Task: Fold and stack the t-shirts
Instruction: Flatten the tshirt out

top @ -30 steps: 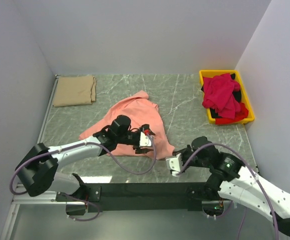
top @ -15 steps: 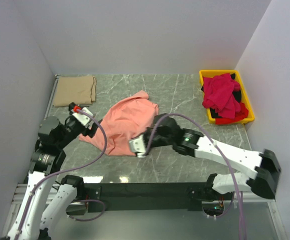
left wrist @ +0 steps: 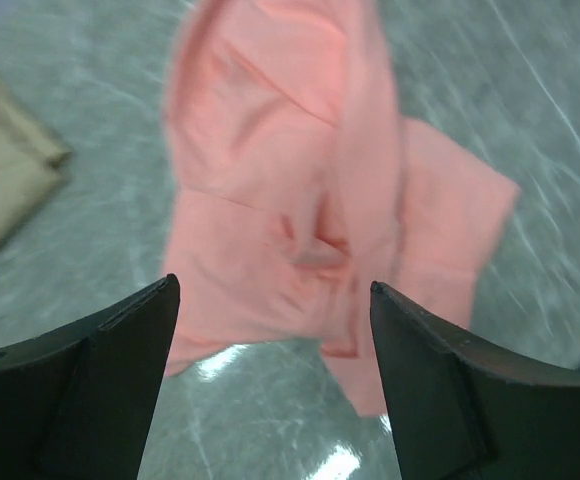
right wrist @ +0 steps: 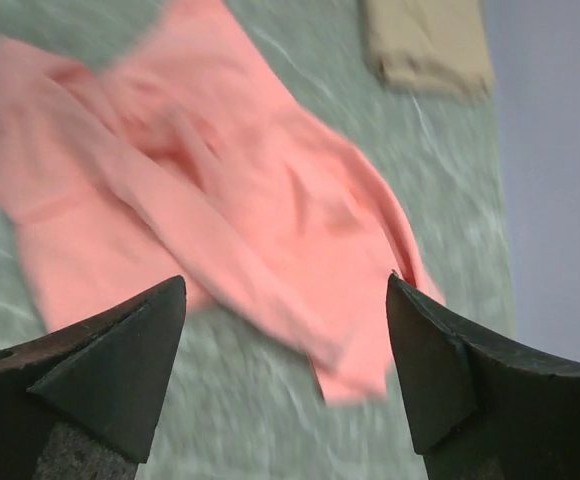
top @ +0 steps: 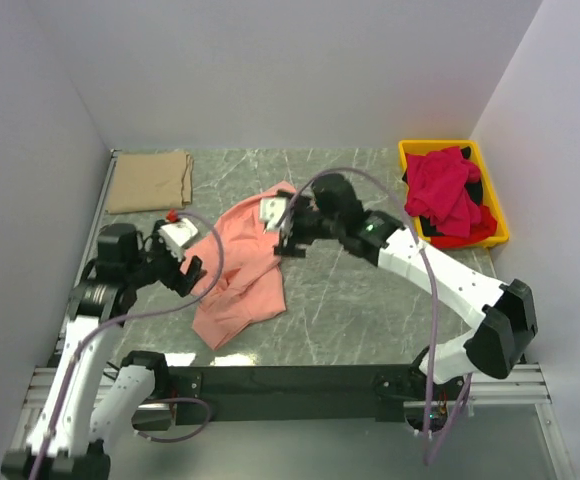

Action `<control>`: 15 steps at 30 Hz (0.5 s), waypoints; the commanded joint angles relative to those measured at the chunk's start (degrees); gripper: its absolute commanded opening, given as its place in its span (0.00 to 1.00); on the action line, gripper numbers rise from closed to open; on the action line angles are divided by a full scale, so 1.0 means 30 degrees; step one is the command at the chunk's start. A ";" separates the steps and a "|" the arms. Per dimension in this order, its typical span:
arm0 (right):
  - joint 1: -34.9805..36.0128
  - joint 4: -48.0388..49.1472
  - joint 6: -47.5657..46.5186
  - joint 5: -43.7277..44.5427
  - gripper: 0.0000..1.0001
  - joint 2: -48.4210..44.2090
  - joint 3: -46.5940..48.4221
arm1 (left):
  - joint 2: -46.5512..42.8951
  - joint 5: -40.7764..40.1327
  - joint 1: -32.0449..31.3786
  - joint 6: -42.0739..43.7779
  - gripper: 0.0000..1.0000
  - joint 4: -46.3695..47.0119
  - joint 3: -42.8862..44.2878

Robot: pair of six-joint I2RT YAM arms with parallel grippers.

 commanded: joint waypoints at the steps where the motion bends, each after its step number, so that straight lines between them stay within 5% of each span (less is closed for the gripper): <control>1: -0.2336 -0.3706 0.1087 -0.0046 0.85 0.0891 0.2018 | 0.3663 0.4299 -0.0580 0.4928 0.81 -0.3988 0.1190; 6: -0.5650 -0.8711 0.3069 -0.0865 0.76 0.6253 0.6410 | 0.7251 -0.0702 -0.5439 0.6815 0.73 -0.4611 0.0727; 15: -0.7704 -1.0245 0.8468 -0.0166 0.73 1.4228 1.4616 | 1.0007 -0.3462 -0.8370 0.6465 0.76 -0.3380 -0.0767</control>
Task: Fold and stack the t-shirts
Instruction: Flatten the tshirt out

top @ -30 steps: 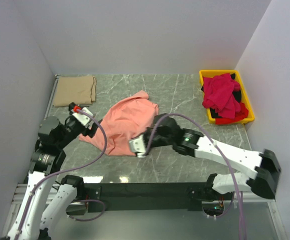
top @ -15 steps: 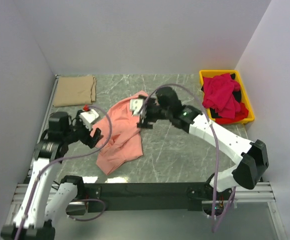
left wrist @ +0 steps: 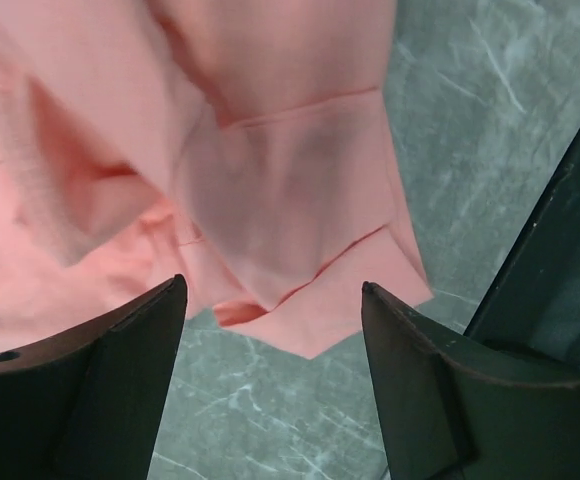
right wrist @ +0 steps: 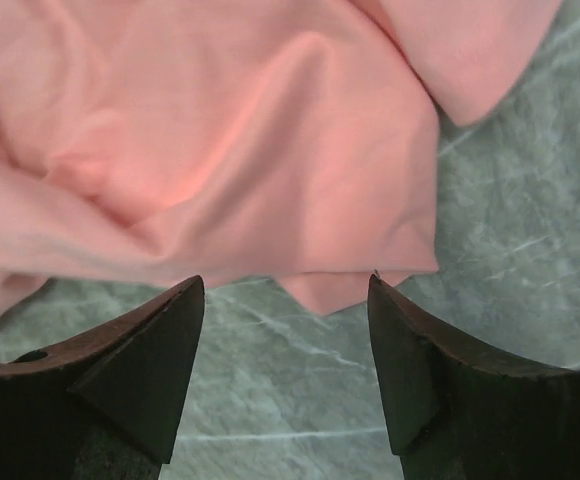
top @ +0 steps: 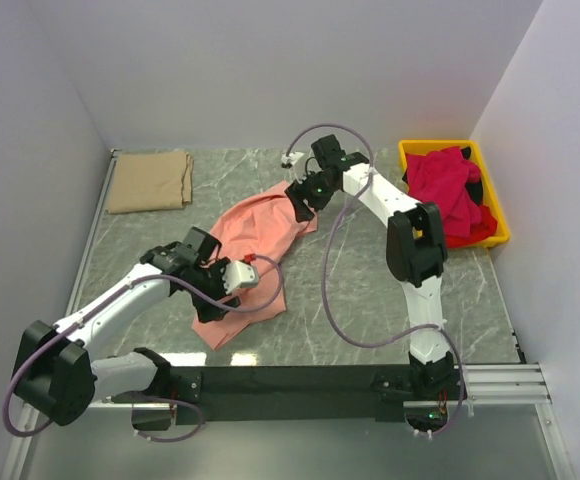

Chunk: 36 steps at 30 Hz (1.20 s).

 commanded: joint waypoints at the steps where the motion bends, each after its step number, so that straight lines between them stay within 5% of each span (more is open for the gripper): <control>1: -0.0069 -0.1731 0.2283 0.0592 0.73 0.1086 0.2521 | 0.0397 -0.1547 -0.1345 0.0447 0.77 0.0285 -0.0712; 14: -0.1006 -0.1057 0.2311 0.2091 0.79 0.2292 0.1026 | 0.3005 -0.1957 -0.3018 -0.1162 0.75 0.3710 -0.2177; 17: -0.1006 -0.1933 0.3072 0.1505 0.77 0.3288 0.2050 | 0.3855 -0.2458 -0.3077 -0.1457 0.66 0.4357 -0.2412; 22: -0.1064 -0.2726 0.4010 0.1766 0.73 0.4724 0.3632 | 0.3741 -0.1846 -0.2551 -0.1924 0.34 0.4358 -0.2267; 25: -0.0948 -0.3431 0.4072 0.1944 0.54 0.5078 0.4105 | 0.3301 -0.0998 -0.1586 -0.2159 0.12 0.3714 -0.1741; 26: -0.0948 -0.3489 0.3781 0.1711 0.33 0.4961 0.3901 | 0.3155 -0.0849 -0.0684 -0.2276 0.02 0.3510 -0.1449; 29: -0.1210 -0.3723 0.3631 0.1562 0.00 0.4318 0.3110 | 0.2569 0.0087 0.0902 -0.2393 0.01 0.3069 -0.0485; 36: -0.2587 -0.2786 0.2785 0.2351 0.00 -0.1327 -0.0256 | 0.1105 0.2168 0.5791 -0.1841 0.01 0.1517 0.2623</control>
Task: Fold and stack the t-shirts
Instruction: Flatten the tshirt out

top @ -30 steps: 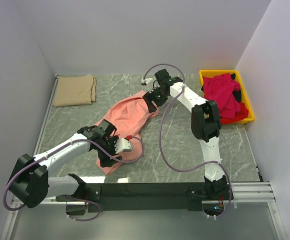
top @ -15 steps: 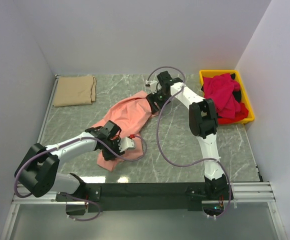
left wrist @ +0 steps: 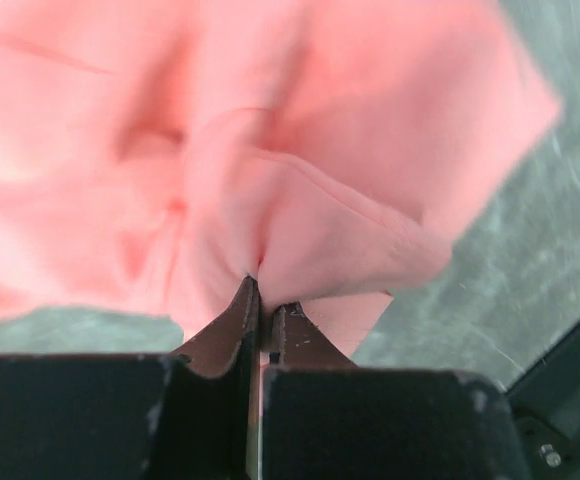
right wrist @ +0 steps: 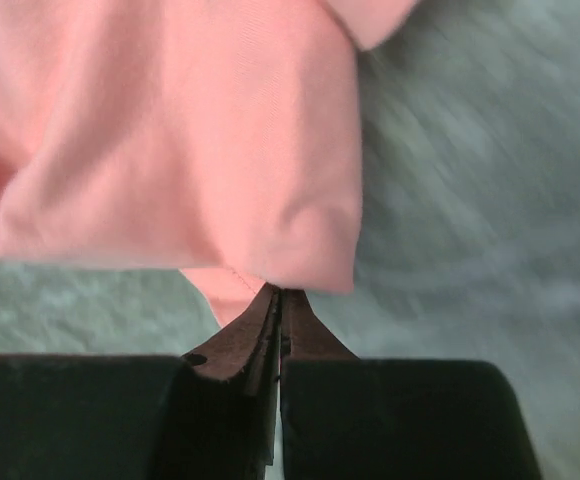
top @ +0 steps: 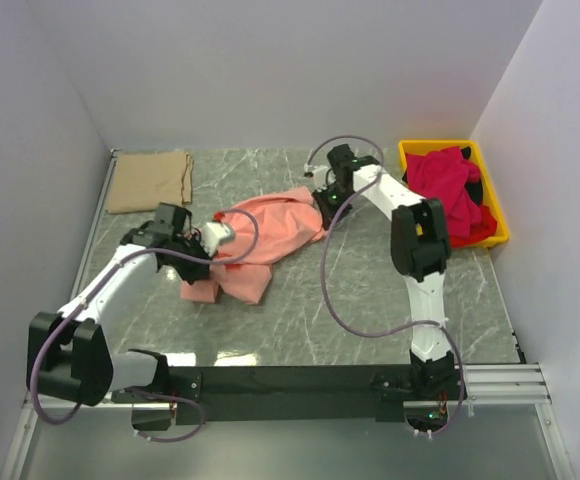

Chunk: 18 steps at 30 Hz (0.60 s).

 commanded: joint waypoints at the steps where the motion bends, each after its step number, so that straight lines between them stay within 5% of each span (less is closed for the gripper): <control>1: -0.1101 -0.0127 -0.0860 0.0843 0.00 -0.4330 -0.0945 | -0.1075 0.1915 0.1922 0.0377 0.01 -0.0836 0.2056; 11: -0.2070 -0.1390 -0.4930 0.3685 0.00 -1.1480 -0.6127 | -0.0961 0.2853 0.7778 0.4065 0.01 -0.1308 0.3203; 18: -0.2099 -0.0275 -0.5141 0.4453 0.00 -1.2920 -0.8944 | 0.1321 0.3759 0.8723 0.4714 0.04 -0.0839 0.3553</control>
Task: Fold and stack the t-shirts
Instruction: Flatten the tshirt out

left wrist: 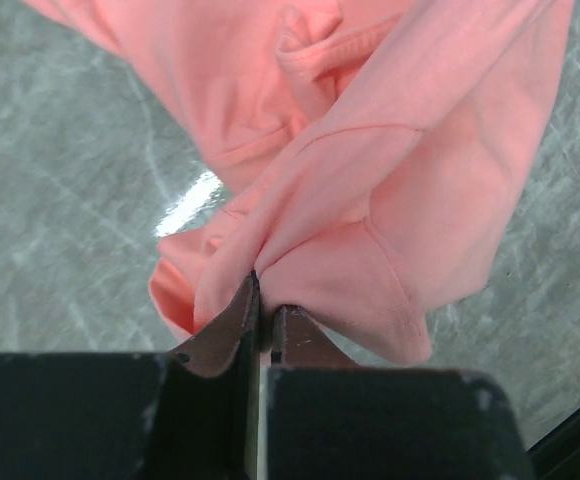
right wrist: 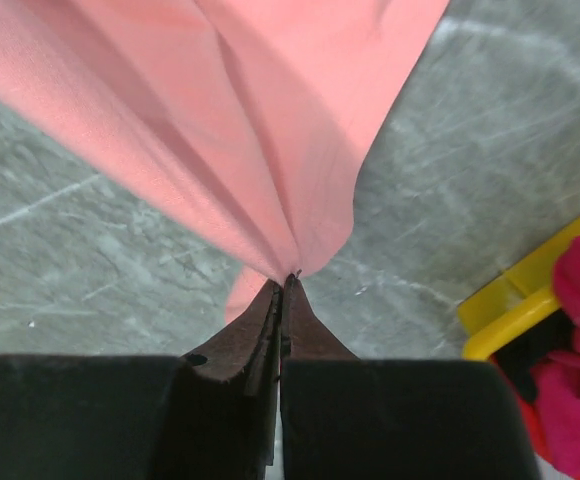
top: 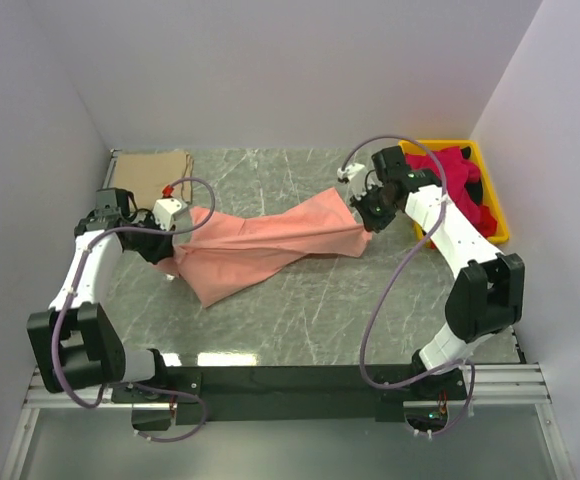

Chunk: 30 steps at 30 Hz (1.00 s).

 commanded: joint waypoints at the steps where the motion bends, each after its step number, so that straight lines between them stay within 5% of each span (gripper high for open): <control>1: -0.0307 0.0549 -0.0405 0.1537 0.00 -0.0018 -0.0385 | 0.0998 0.0569 0.0403 0.0765 0.06 0.0210 0.0523; 11: 0.0749 0.1044 0.2872 0.0885 0.05 0.6448 0.3796 | 0.7088 -0.1009 -0.1239 -0.2687 0.07 0.1645 0.2599; 15: 0.0428 0.1047 0.3201 0.3319 0.49 0.7777 0.5444 | 1.0045 -0.1772 -0.0799 -0.3717 0.15 0.1208 0.4883; 16: 0.0368 0.1163 0.3142 0.3554 0.76 0.7544 0.5388 | 1.0314 -0.1685 -0.0653 -0.3834 0.18 0.1032 0.5700; 19: 0.0192 0.1866 0.1773 0.3208 0.76 0.5263 0.4132 | 1.0843 -0.1276 -0.0184 -0.4216 0.27 0.0446 0.7079; 23: 0.0658 0.1461 -0.0365 0.0514 0.62 0.1837 0.1236 | 1.0903 -0.0222 0.0109 -0.4011 0.51 -0.0755 0.8081; 30: 0.3412 0.3768 -0.1898 0.2381 0.54 0.1241 -0.2842 | 0.9995 0.0542 0.1046 -0.4216 0.60 -0.1459 0.8111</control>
